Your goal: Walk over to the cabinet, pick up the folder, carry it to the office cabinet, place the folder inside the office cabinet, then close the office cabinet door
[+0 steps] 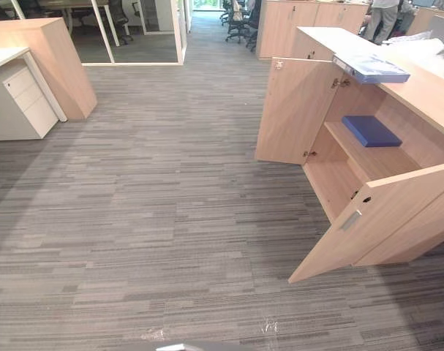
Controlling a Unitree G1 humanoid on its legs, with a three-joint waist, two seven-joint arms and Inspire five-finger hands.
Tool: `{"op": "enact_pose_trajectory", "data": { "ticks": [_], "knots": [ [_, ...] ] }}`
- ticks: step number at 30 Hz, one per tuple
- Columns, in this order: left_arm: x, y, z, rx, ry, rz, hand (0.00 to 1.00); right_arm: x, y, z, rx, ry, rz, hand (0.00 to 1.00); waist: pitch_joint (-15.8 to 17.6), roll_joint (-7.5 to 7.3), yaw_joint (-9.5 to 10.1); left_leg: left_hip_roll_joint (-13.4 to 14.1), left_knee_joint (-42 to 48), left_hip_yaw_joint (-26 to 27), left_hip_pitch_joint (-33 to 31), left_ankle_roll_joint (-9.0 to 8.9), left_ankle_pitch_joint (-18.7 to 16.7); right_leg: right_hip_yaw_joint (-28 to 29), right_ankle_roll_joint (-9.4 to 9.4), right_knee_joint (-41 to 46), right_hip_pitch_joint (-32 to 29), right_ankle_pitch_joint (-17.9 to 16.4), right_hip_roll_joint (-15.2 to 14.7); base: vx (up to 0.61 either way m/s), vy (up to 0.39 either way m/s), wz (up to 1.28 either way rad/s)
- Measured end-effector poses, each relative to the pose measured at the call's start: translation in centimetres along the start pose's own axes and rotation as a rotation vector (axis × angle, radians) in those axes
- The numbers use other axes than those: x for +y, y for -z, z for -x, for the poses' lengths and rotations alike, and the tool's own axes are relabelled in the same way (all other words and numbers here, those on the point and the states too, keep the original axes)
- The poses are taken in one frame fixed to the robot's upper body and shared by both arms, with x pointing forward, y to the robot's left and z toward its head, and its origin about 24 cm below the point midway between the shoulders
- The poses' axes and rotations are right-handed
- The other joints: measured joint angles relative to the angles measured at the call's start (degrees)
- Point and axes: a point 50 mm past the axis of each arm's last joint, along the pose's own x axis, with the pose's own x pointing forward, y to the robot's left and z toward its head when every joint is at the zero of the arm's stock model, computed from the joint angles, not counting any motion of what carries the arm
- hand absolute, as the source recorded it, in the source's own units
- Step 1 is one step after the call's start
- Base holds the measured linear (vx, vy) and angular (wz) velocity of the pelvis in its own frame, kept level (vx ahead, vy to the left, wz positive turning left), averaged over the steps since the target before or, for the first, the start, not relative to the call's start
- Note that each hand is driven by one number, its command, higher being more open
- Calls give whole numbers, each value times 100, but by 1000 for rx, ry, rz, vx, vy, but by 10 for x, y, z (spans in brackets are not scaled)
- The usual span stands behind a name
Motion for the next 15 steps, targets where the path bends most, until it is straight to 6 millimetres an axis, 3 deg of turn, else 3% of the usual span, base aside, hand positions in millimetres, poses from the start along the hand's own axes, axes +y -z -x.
{"op": "enact_pose_trajectory", "data": {
  "ticks": [5,15],
  "knots": [
    [-5,-3,0,-10,61,73,100,5,-11,-1,-24,-18,-31,100,79,24,-9,5,-41,18,35,-18,-1,3,43,-18,21,-2,5,-4,-2,-1],
    [-5,-2,0,-10,46,105,100,6,-7,-1,-1,-13,-166,100,128,-1,-9,9,-199,27,150,-13,49,5,62,-59,74,-11,8,-21,-9,0]
  ]
}}
